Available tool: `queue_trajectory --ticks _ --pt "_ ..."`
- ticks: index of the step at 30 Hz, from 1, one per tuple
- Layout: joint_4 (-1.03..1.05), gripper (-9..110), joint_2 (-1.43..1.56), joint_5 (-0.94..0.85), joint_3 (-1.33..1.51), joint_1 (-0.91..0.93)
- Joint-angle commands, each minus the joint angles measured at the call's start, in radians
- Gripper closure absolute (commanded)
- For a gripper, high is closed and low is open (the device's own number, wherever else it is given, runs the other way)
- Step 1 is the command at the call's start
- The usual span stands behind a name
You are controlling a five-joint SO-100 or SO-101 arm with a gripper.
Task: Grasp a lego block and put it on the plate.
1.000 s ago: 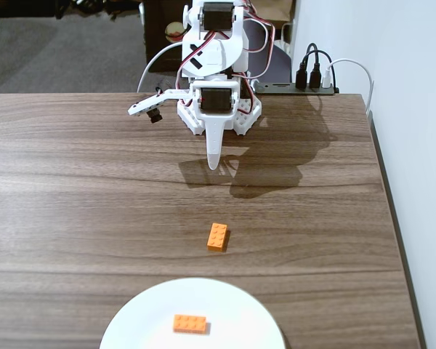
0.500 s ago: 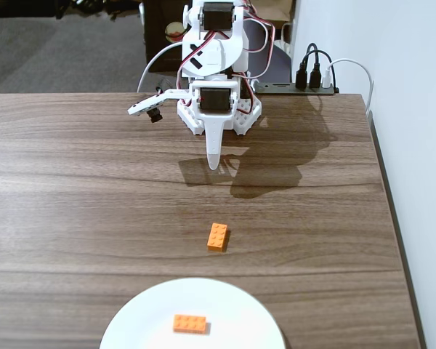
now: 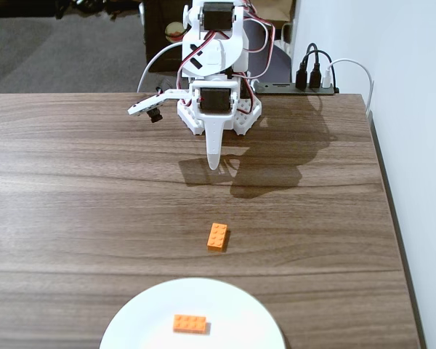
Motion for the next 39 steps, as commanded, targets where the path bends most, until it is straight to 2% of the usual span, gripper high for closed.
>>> queue_trajectory --ticks 1,24,39 --pt "0.005 101 0.000 0.002 -0.003 -0.008" --pt "0.000 101 -0.008 0.000 -0.005 -0.011" --pt "-0.152 101 -0.319 -0.081 -0.127 0.038"
